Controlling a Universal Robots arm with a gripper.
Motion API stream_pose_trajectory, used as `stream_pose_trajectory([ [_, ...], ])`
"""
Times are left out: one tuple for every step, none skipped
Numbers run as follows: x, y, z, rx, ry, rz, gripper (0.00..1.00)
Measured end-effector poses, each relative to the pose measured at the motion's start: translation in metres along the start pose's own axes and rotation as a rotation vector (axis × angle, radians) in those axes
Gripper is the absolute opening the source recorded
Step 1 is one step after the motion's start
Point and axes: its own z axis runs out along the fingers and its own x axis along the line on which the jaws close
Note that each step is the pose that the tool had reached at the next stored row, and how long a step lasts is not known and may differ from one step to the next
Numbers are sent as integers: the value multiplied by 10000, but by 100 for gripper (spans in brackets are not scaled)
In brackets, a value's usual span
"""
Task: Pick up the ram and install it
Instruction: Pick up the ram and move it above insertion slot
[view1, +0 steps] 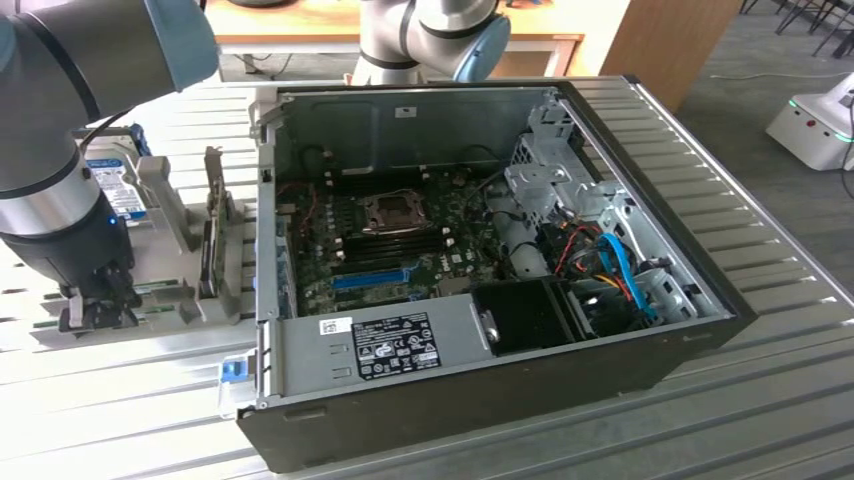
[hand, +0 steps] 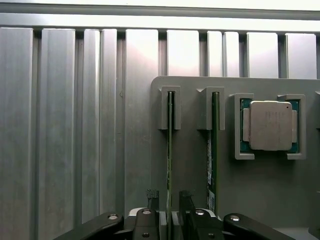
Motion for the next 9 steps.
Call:
stream_pose_trajectory([
  [0, 0, 1, 1, -1, 0, 30],
  [0, 0, 1, 1, -1, 0, 30],
  [0, 0, 1, 1, -1, 0, 30],
  [0, 0, 1, 2, -1, 0, 30],
  [0, 0, 1, 1, -1, 0, 30],
  [0, 0, 1, 1, -1, 0, 30],
  [0, 0, 1, 2, -1, 0, 30],
  [0, 0, 1, 1, -1, 0, 29],
  [0, 0, 1, 1, -1, 0, 29],
])
